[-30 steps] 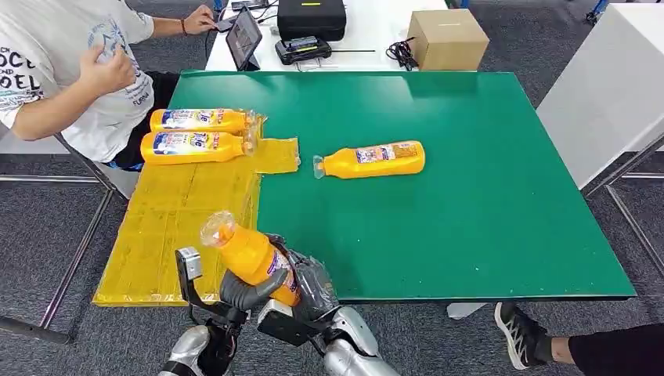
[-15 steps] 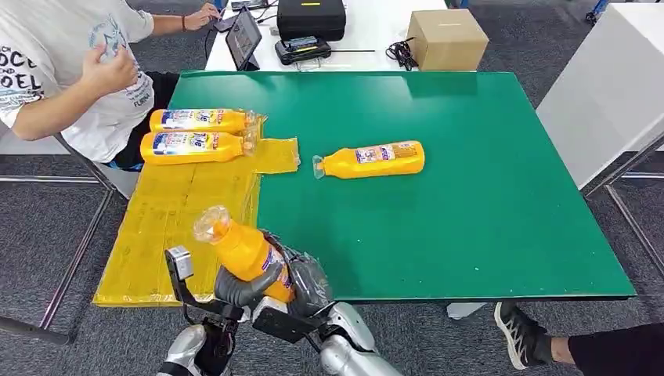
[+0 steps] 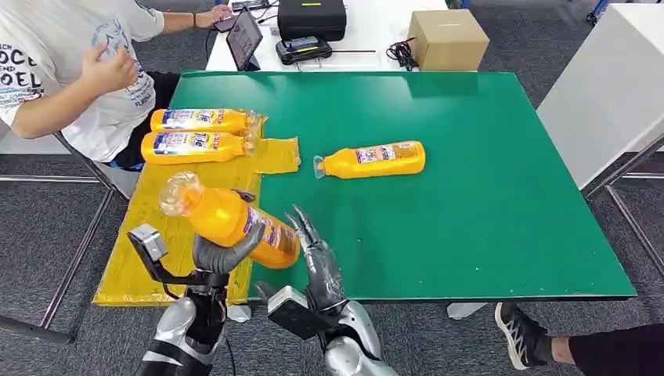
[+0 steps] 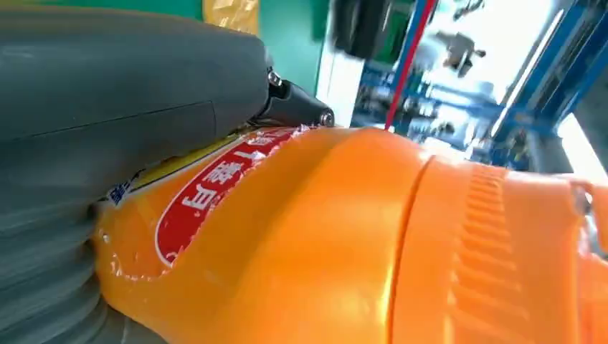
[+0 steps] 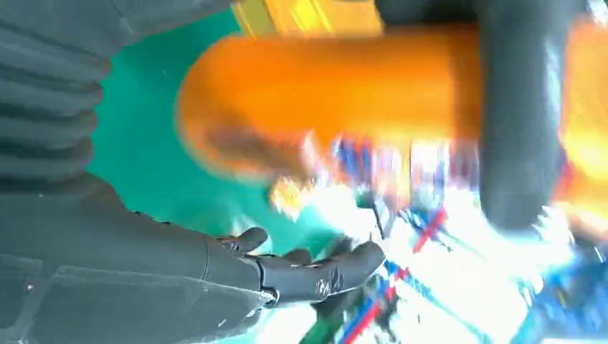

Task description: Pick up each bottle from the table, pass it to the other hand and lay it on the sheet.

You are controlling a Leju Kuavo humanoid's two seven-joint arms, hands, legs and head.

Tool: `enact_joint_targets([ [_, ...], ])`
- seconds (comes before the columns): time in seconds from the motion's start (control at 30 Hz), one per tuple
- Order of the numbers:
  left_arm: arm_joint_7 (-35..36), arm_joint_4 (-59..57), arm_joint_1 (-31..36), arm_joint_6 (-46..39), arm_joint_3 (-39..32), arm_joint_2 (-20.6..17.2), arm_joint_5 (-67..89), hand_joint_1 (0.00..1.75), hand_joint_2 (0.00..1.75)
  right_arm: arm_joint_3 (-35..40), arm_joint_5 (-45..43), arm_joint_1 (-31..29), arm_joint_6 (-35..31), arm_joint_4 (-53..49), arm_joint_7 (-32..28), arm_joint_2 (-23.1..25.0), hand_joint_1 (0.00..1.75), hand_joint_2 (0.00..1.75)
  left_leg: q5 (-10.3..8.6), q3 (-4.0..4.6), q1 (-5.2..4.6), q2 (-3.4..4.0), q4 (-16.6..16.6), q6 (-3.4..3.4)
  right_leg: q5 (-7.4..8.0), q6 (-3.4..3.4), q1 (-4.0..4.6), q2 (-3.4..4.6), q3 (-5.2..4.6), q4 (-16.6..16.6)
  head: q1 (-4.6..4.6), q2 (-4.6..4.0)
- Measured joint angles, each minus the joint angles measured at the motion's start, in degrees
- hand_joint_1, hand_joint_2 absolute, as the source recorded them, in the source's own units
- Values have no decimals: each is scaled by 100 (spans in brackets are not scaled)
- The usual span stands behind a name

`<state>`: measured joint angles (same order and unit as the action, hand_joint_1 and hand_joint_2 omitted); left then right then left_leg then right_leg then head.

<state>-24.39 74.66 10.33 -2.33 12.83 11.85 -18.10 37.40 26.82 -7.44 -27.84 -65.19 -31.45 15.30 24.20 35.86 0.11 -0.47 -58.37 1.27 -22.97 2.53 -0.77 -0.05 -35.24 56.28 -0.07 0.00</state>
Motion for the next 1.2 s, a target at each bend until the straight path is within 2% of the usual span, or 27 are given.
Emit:
enact_joint_targets([
  [0.13, 33, 9, 123, -114, -140, 13, 13, 175, 175, -83, 140, 171, -127, -579, 40, -51, 0, 0, 0, 0, 0, 0, 0, 0, 0, 0, 0, 0, 0, 0, -2, 0],
  [0.3, -72, -37, 211, -381, -239, 39, 223, 175, 175, -123, 138, 235, -182, -834, 39, -59, 0, 0, 0, 1, 0, 0, 0, 0, 0, 0, 0, 0, 0, 0, 0, 0],
  [0.4, -423, -66, 273, -951, -280, 37, 931, 175, 175, -112, 20, 243, -265, -948, -42, -79, 0, 0, 0, 1, 0, -1, 0, 0, 0, 0, 0, 0, 0, 0, 0, 0],
  [0.47, -752, -107, 373, -1722, -284, 17, 2004, 175, 175, -85, -83, 243, -322, -1059, -168, -88, 0, 0, 0, 2, 0, -2, 0, 0, 0, 0, 0, -1, 0, 0, 0, 0],
  [0.5, -851, -147, 456, -2125, -287, -2, 2634, 175, 175, -61, -138, 241, -333, -1147, -219, -96, 0, 175, -1, 2, 0, -3, 0, 0, 0, 0, 0, -1, 0, 0, 0, 0],
  [0.63, -894, -679, 909, -3270, -308, -203, 5057, 175, 175, 19, -266, 227, -198, -1539, -258, -99, 0, 175, -2, 1, 0, -3, 0, -1, 1, 0, 0, -1, 2, 1, 0, 0],
  [0.8, -538, -1765, 1573, -3712, -645, -419, 7526, 175, 175, 127, -365, 144, 72, -1840, -242, -96, 0, 175, -8, -1, 1, -1, 0, -4, 2, 0, 0, -1, 2, 4, -2, 0],
  [1.03, 22, -3406, 2352, -3651, -899, -811, 8433, 175, 175, 225, -433, 96, 236, -1909, -227, -96, 0, 175, -8, 0, 4, -2, 0, -5, 2, 0, 2, 0, 3, 6, 0, 0],
  [1.2, 42, -3973, 2507, -3648, -964, -968, 8461, 175, 175, 229, -437, 95, 264, -1909, -227, -99, 0, 175, -7, 2, 4, -5, 0, -5, 1, 0, 2, -1, 2, 6, 0, 0],
])
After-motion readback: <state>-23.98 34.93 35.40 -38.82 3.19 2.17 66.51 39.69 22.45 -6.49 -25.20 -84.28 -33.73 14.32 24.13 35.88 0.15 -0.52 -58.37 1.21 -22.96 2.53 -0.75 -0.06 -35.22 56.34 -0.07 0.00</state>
